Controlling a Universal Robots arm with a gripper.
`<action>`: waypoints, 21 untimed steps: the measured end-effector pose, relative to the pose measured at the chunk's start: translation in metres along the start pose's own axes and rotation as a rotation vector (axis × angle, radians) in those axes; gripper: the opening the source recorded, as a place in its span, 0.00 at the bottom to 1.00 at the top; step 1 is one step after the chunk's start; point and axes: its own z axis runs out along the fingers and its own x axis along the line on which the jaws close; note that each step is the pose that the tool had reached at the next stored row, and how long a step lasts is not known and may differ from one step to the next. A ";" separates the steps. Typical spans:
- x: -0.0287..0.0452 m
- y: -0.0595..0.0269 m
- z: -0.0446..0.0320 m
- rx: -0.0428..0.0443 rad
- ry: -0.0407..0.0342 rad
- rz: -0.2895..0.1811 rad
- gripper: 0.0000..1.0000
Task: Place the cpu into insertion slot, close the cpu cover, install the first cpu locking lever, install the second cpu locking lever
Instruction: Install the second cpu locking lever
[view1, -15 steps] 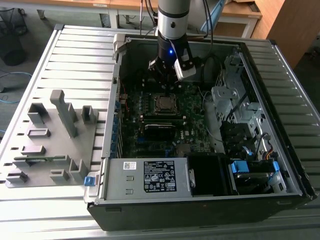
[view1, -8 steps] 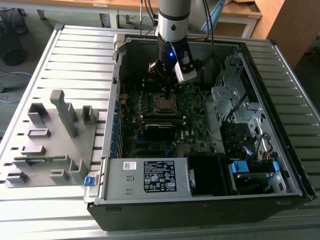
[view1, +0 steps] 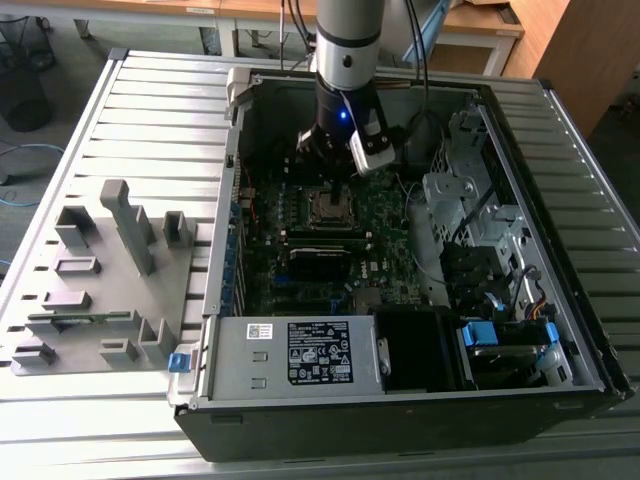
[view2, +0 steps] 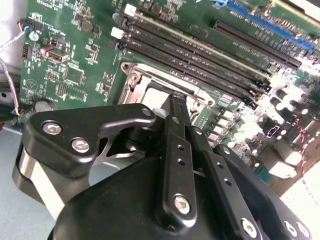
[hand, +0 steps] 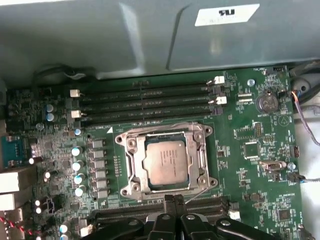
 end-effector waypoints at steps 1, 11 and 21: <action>-0.0001 -0.0011 0.0000 -0.0001 0.0000 0.000 0.10; -0.0007 -0.0065 0.0003 -0.0012 0.0004 -0.016 0.10; -0.0007 -0.0066 0.0012 -0.0023 0.0007 -0.035 0.10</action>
